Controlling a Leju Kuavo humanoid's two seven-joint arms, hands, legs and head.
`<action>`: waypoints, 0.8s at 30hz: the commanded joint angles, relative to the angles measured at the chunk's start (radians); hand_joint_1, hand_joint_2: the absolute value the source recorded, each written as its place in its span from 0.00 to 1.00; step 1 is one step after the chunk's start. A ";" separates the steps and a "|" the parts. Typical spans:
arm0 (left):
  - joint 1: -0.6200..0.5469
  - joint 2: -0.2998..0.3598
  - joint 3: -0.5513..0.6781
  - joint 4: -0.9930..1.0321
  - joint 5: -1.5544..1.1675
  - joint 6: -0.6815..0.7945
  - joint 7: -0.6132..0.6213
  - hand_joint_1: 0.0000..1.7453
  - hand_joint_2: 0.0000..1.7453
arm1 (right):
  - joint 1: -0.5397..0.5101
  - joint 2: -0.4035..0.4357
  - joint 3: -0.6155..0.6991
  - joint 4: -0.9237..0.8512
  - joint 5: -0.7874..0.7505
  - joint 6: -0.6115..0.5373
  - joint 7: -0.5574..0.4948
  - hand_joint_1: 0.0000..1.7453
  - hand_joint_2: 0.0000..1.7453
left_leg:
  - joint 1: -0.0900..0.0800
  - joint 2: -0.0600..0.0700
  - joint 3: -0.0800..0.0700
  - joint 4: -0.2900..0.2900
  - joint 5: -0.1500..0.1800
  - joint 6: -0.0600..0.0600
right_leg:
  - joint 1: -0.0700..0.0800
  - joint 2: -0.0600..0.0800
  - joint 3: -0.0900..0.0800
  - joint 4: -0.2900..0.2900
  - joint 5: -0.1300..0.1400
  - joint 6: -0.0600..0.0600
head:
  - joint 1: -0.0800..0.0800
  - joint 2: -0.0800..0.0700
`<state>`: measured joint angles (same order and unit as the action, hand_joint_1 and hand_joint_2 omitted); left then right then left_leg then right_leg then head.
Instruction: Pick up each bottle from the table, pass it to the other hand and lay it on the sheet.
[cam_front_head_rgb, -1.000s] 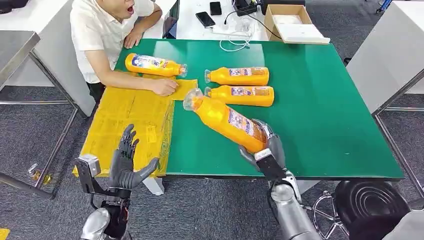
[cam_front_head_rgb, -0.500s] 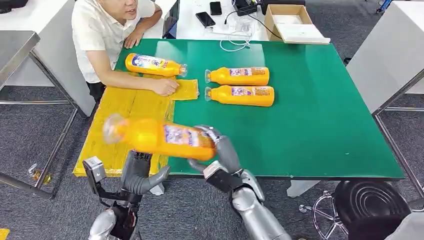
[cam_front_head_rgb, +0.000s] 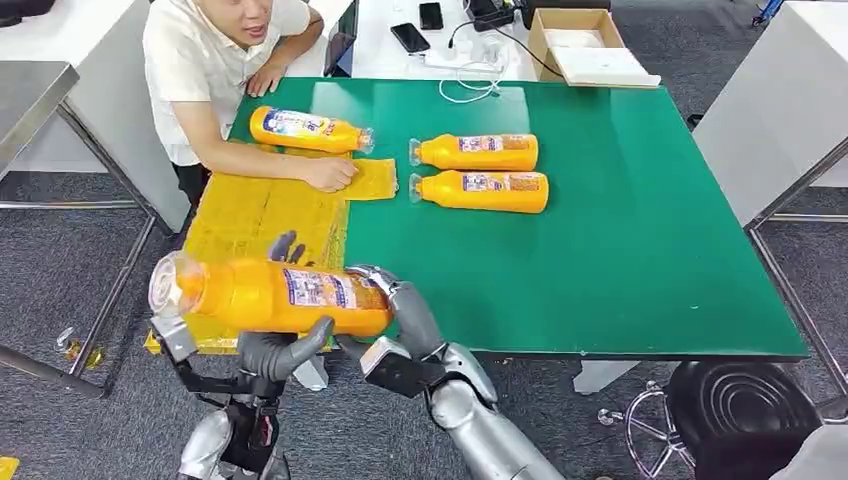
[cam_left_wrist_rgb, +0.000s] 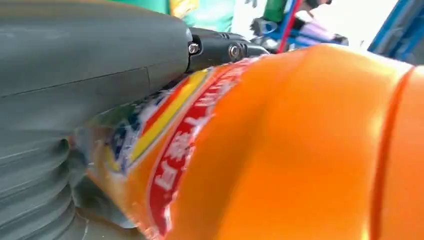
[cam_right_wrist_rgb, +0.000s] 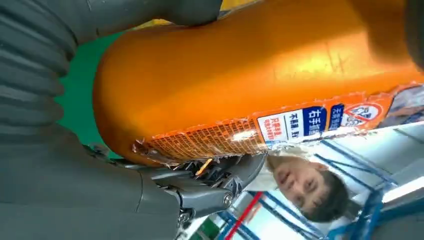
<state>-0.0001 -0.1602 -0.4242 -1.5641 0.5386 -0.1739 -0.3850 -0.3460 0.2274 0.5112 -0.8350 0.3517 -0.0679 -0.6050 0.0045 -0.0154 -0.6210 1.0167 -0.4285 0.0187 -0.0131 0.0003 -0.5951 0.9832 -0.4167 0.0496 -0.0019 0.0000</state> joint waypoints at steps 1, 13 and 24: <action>-0.031 -0.001 0.003 -0.005 -0.003 -0.019 -0.043 1.00 1.00 | -0.064 0.017 0.082 0.177 -0.010 0.036 0.007 1.00 1.00 | 0.000 0.001 0.006 -0.001 -0.002 -0.001 | 0.001 0.000 0.006 -0.001 -0.002 -0.002 | 0.000 0.000; -0.031 -0.001 0.005 0.007 0.014 -0.036 -0.042 1.00 1.00 | -0.063 0.013 0.083 0.178 -0.013 0.039 0.006 1.00 1.00 | 0.000 -0.001 0.004 -0.001 -0.001 -0.001 | 0.000 -0.002 0.004 -0.001 -0.001 -0.002 | 0.000 0.000; -0.006 0.001 0.030 0.027 0.085 -0.113 0.000 1.00 1.00 | -0.034 0.019 0.086 0.160 -0.048 0.072 0.004 0.77 1.00 | 0.000 0.000 0.006 -0.002 -0.001 -0.001 | 0.000 -0.002 0.006 -0.002 -0.002 -0.002 | 0.001 0.000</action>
<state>0.0163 -0.1663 -0.3884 -1.5808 0.6008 -0.2437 -0.4010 -0.3819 0.2556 0.5566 -0.7450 0.3121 -0.0260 -0.6088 0.0043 -0.0152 -0.6210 1.0167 -0.4285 0.0187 -0.0134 0.0003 -0.5954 0.9831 -0.4167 0.0495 -0.0011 0.0000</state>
